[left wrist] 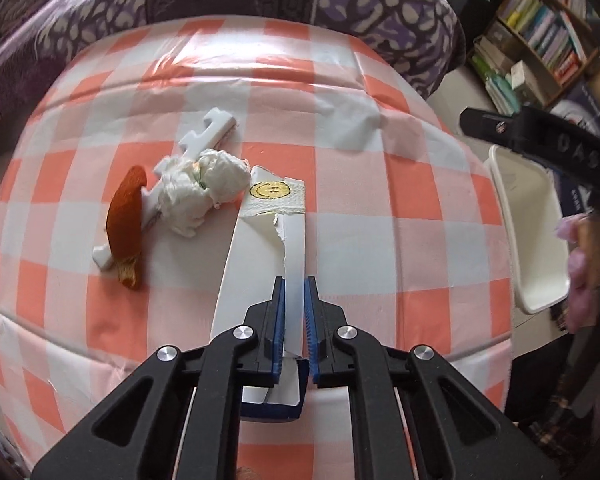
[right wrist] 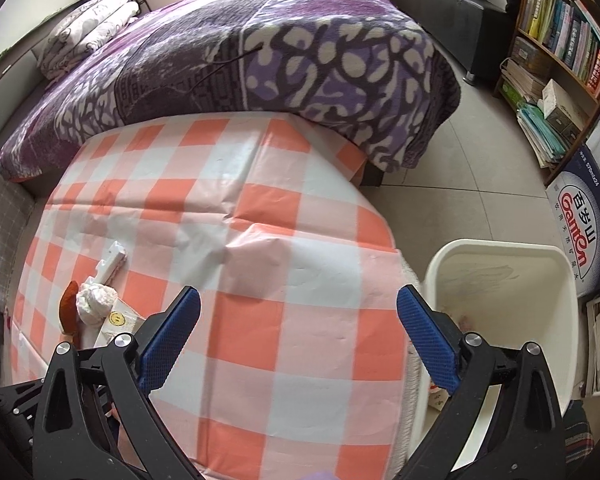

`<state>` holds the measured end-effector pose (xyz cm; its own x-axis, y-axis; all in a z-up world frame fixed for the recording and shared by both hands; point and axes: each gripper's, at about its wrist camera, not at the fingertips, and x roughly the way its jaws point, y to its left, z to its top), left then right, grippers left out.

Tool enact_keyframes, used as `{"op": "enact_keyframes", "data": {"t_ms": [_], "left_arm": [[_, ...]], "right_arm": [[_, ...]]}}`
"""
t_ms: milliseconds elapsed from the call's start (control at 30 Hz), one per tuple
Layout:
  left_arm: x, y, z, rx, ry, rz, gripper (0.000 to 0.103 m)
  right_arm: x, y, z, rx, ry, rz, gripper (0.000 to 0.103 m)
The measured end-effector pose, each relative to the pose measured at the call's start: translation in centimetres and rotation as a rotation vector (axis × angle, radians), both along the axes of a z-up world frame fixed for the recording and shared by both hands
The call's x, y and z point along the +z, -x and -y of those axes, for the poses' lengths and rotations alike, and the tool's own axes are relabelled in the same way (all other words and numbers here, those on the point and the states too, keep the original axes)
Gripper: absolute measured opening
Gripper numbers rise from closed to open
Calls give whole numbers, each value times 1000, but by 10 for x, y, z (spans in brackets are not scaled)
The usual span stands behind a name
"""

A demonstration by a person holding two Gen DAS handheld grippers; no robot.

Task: Collect trash
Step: 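Grasp the white box with blue end with the left gripper, then lift the box with the left gripper while the right gripper grasps the white tissue wad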

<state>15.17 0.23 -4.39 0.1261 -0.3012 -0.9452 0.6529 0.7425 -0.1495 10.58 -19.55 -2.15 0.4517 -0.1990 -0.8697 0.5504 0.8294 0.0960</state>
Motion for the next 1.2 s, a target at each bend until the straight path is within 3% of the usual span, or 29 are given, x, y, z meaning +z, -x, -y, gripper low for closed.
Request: {"op": "enact_keyframes", "data": {"t_ms": [100,167,300,467,500,533,600,733,867,1067,1200], "left_arm": [[-4,-5,-5,28,-37,15,27],[-7,-6,-5,30,-55,32,56],[-10,-7,6,27,-100,79,63],[-29,-12,14,36,-187,73,63],[-31,-13,13,40,-175,61,61],[-30,-13,14,35,-156,51,49],[-27,-14,13,43,-143,27,44],[-15,-13,2,66,-60,-19,43],[27,-14,-20,103,74,-2,42],[97,-28,-78,289,257,114,42],[116,-40,-113,426,338,144,42]], "right_arm": [[-4,-5,-9,20,2,-11,95],[-5,-6,-13,31,13,-16,95],[-6,-6,-11,22,18,-19,95],[-6,-4,-5,7,2,-19,95],[-6,-3,-4,6,-1,-18,95],[-6,-3,-4,5,-3,-17,95],[-6,-4,-4,4,-6,-15,95],[-8,-5,-6,6,-17,-16,95],[-8,-7,-13,16,-20,-13,95],[-13,-15,-30,53,-44,-10,95],[-13,-31,-65,203,-68,27,95]]}}
